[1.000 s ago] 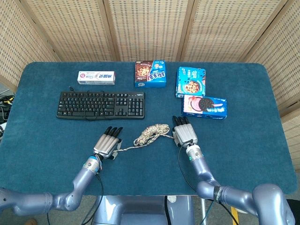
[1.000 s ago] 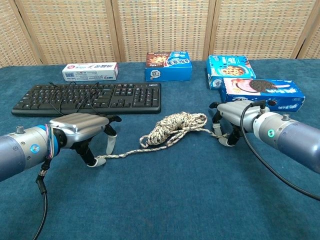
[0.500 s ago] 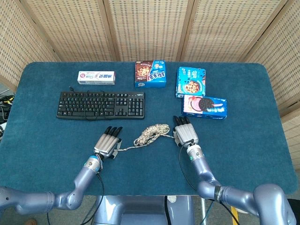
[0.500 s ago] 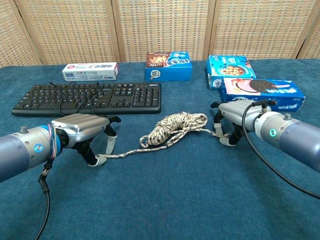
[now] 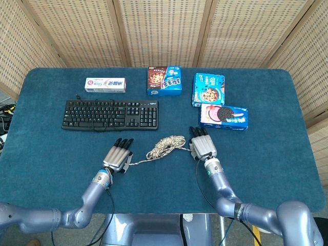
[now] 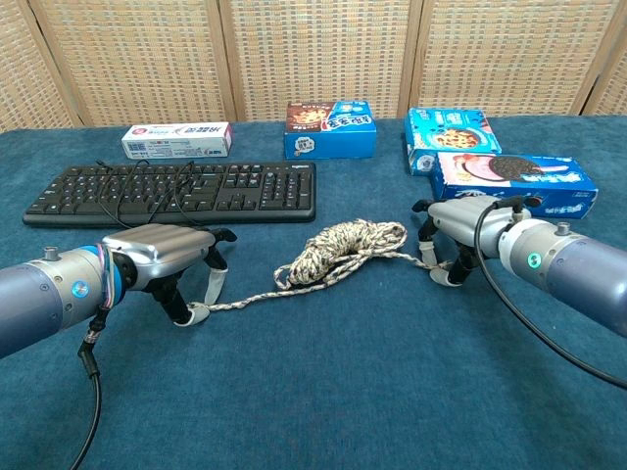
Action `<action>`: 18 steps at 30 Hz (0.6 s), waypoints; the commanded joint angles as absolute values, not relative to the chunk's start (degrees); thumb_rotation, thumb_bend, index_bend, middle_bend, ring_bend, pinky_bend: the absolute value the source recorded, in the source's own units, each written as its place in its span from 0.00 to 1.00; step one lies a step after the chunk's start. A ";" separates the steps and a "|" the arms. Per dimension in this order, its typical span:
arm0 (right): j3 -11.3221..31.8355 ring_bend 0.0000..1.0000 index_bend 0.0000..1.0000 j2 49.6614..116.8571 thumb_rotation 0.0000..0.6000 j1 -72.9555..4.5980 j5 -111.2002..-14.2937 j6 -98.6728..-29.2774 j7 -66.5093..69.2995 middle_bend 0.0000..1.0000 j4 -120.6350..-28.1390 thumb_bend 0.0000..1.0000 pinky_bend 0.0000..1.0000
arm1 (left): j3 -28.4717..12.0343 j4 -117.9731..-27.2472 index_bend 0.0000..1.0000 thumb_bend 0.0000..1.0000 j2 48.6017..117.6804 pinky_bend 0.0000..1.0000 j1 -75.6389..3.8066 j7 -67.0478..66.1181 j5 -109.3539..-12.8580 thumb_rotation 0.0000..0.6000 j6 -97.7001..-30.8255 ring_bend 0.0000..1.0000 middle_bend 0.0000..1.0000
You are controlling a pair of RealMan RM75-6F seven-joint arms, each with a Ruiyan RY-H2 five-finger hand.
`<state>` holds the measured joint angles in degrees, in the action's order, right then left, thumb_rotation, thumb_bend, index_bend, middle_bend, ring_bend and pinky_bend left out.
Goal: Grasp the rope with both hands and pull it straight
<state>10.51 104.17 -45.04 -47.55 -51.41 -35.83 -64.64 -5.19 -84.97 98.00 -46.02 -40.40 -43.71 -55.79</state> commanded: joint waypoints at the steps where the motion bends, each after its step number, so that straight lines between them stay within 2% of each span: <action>1: 10.50 0.00 0.65 104.26 1.00 -45.05 -47.60 -51.32 -35.80 0.00 -64.43 0.46 0.00 | -4.97 -84.86 0.61 0.40 98.00 0.00 -46.17 -41.07 -43.52 1.00 -56.16 0.00 0.00; 9: 10.49 0.00 0.65 104.25 1.00 -44.85 -47.85 -51.31 -35.43 0.00 -64.30 0.47 0.00 | -4.91 -84.85 0.66 0.44 97.80 0.00 -46.64 -42.60 -42.07 1.00 -56.68 0.00 0.00; 12: 10.52 0.00 0.65 104.18 1.00 -44.79 -48.20 -51.46 -35.19 0.00 -64.33 0.47 0.00 | -4.96 -85.01 0.66 0.48 97.34 0.00 -46.71 -42.60 -42.07 1.00 -56.84 0.00 0.00; 18: 10.59 0.00 0.65 103.99 1.00 -44.50 -49.35 -51.78 -34.07 0.01 -64.08 0.47 0.00 | -5.10 -86.04 0.67 0.49 94.77 0.00 -46.33 -42.20 -42.58 1.00 -57.95 0.00 0.00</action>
